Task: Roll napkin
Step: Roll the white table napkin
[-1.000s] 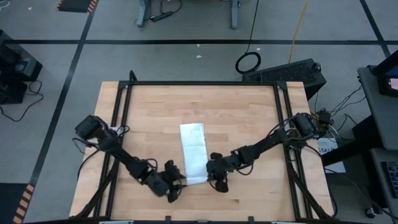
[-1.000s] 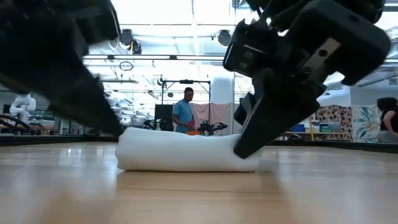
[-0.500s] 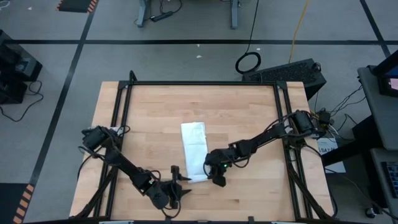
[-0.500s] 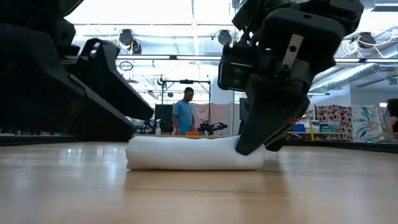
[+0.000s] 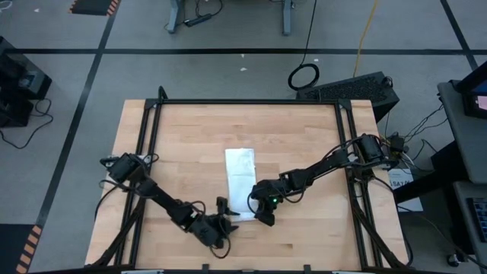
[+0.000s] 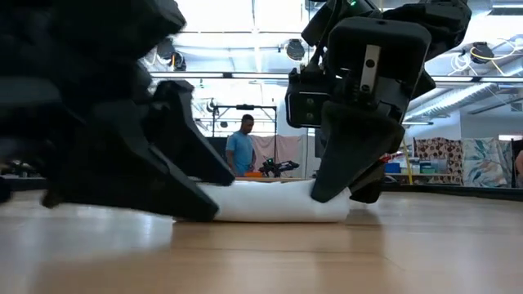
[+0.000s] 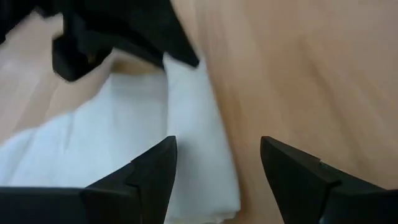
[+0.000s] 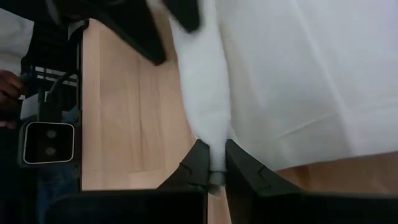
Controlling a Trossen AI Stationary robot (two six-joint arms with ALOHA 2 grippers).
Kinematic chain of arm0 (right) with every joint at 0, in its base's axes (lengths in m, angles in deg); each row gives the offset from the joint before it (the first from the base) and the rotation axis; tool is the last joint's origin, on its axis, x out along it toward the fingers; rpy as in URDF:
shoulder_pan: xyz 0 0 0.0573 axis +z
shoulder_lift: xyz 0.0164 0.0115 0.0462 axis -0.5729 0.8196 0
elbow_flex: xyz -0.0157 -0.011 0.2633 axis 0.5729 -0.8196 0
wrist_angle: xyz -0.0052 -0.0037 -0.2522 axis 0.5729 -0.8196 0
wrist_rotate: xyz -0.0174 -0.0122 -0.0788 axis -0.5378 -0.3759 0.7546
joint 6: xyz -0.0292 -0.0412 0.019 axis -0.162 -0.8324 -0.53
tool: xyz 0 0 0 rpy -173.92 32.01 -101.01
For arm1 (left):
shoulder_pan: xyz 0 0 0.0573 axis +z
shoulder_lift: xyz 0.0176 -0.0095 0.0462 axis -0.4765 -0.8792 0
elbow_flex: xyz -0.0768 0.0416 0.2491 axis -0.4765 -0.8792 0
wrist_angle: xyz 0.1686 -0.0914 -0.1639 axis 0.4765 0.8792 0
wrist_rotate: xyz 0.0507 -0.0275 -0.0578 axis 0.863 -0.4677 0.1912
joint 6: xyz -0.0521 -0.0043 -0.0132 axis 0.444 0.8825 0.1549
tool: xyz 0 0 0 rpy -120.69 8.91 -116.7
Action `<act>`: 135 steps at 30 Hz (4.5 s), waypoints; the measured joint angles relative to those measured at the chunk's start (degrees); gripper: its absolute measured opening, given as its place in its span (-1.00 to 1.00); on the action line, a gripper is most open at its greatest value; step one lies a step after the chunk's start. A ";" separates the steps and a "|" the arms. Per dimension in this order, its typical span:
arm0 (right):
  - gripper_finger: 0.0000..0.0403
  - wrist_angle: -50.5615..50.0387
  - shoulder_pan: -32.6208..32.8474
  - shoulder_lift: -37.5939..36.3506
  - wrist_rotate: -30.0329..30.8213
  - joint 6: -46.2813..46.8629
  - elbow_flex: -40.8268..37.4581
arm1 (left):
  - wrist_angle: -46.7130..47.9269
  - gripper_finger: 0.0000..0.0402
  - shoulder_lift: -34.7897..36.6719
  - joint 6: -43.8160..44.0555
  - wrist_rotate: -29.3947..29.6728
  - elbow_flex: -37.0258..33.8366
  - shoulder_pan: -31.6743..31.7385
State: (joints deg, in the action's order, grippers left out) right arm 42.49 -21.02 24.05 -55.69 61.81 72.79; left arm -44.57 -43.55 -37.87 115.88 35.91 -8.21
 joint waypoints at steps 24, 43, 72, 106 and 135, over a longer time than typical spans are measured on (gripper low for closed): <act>-0.03 -1.84 4.13 -5.33 4.43 -20.88 -0.22 | 9.66 -0.90 1.23 16.38 -2.59 -0.09 0.06; -0.02 6.47 21.81 -2.13 42.29 -37.14 -0.04 | 8.80 -0.91 3.05 30.38 -25.41 -0.09 4.85; -0.67 10.05 18.85 3.42 36.34 -29.05 -0.04 | 7.60 -0.86 2.93 40.01 -30.17 -0.30 6.49; -0.90 10.01 8.89 3.34 8.88 5.07 0.06 | -2.45 0.05 -0.62 2.93 6.33 0.18 -8.35; -0.16 1.90 13.67 -1.64 16.08 -15.40 -0.20 | 3.68 -0.86 0.66 29.84 -8.50 0.35 -2.68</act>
State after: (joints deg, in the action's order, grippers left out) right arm 44.39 -7.35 22.41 -39.61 46.41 72.59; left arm -40.89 -42.90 -8.04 107.38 36.26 -10.90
